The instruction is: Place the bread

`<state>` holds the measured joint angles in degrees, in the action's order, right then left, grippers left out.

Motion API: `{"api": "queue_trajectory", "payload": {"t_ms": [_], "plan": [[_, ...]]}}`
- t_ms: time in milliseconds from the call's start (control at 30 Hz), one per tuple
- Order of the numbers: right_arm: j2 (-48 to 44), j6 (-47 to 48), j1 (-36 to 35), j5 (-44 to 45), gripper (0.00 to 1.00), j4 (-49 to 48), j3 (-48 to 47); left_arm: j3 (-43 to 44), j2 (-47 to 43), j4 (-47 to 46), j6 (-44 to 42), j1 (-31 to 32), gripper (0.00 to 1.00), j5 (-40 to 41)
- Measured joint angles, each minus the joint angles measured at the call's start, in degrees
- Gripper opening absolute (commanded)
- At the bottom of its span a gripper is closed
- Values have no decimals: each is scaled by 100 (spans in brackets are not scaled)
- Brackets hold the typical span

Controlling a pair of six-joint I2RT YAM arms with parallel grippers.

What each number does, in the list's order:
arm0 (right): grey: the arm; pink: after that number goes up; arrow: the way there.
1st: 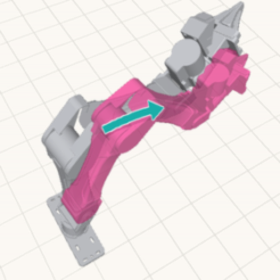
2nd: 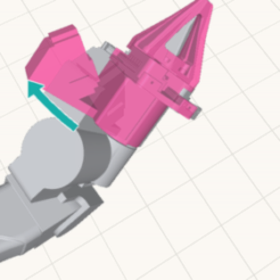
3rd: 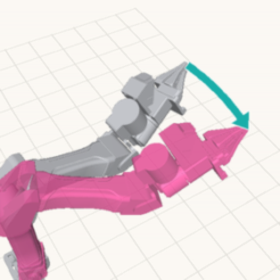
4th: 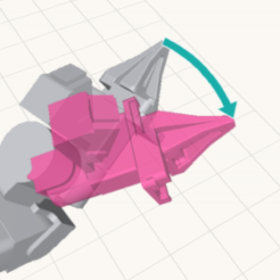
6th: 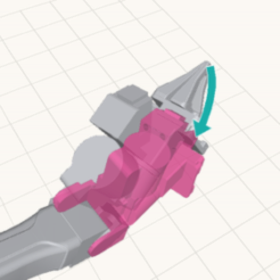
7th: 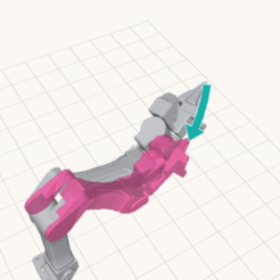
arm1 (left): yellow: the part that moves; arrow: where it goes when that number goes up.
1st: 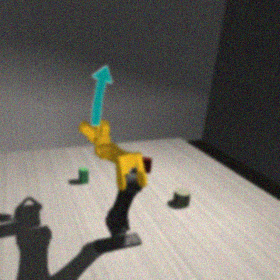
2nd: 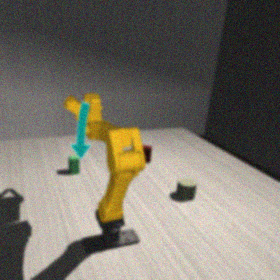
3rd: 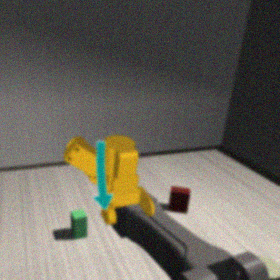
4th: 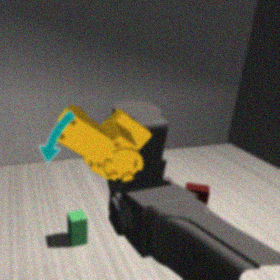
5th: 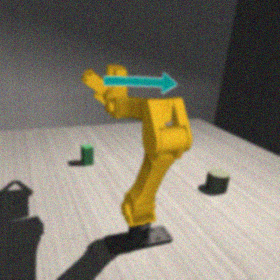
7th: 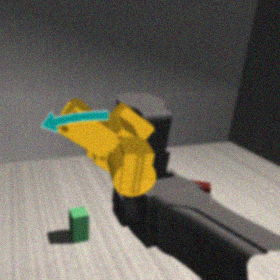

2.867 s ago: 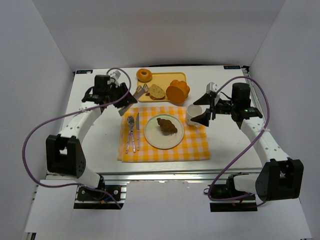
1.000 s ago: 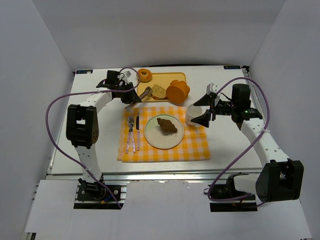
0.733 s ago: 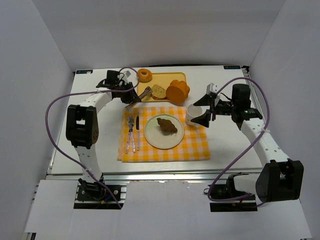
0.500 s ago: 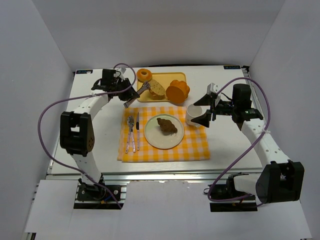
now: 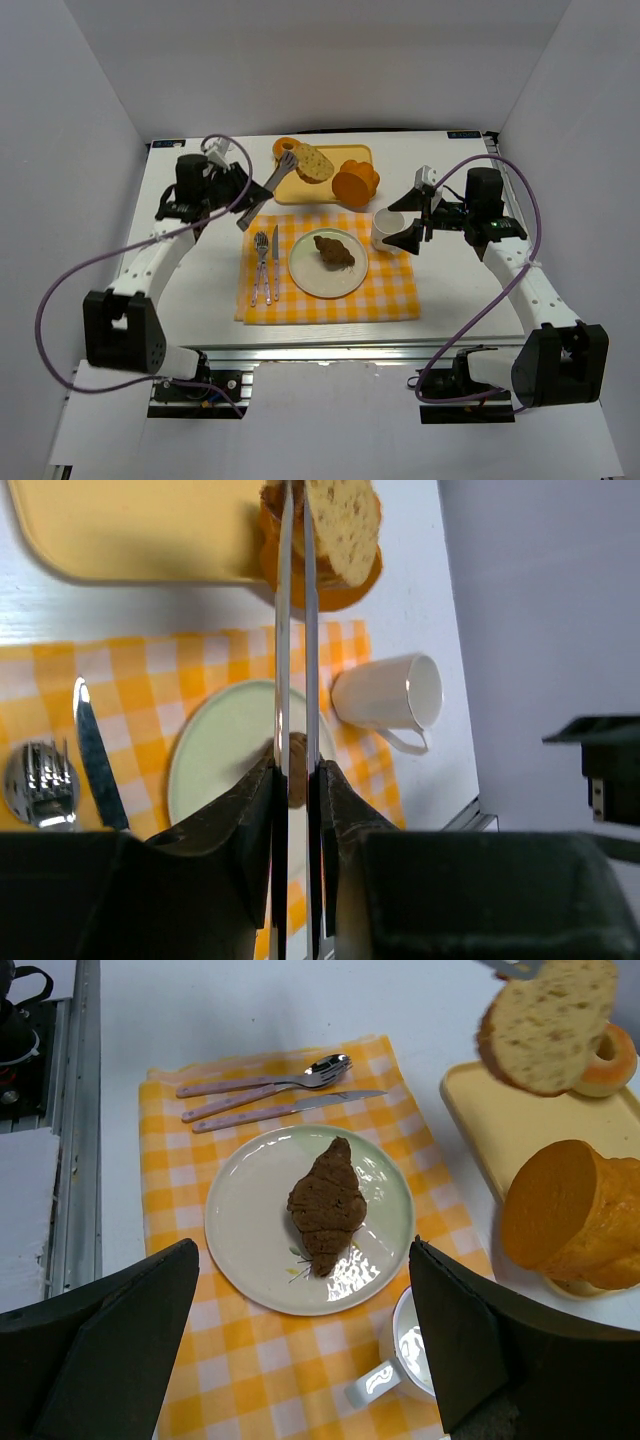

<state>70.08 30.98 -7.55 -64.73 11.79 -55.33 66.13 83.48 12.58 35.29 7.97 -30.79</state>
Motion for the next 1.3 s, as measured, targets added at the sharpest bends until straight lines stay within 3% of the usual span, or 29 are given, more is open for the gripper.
{"api": "queue_trajectory", "payload": {"t_ms": [233, 433, 700, 900, 1100, 1167, 1300], "plan": [[-31, 7, 11, 0, 89, 11, 0, -2188, -2371, -437, 122, 57, 0, -455], [-31, 7, 26, -20, 89, 22, 0, -3130, -3624, -258, -52, 496, 0, -568], [-28, -2, 31, -37, 89, 20, 0, -3235, -3543, 579, -833, 951, 0, -361], [-31, -22, 31, -37, 89, 22, 0, -3233, -3130, 713, -1132, 1237, 1, -52], [-31, -24, 33, -37, 89, 22, 0, -2922, -2667, 820, -1349, 1644, 35, 243], [-31, -28, 33, -37, 90, 22, 0, -2820, -2581, 850, -1414, 1716, 42, 328], [-31, -37, 33, -37, 89, 22, 0, -2769, -2597, 879, -1423, 1757, 44, 442]]}}
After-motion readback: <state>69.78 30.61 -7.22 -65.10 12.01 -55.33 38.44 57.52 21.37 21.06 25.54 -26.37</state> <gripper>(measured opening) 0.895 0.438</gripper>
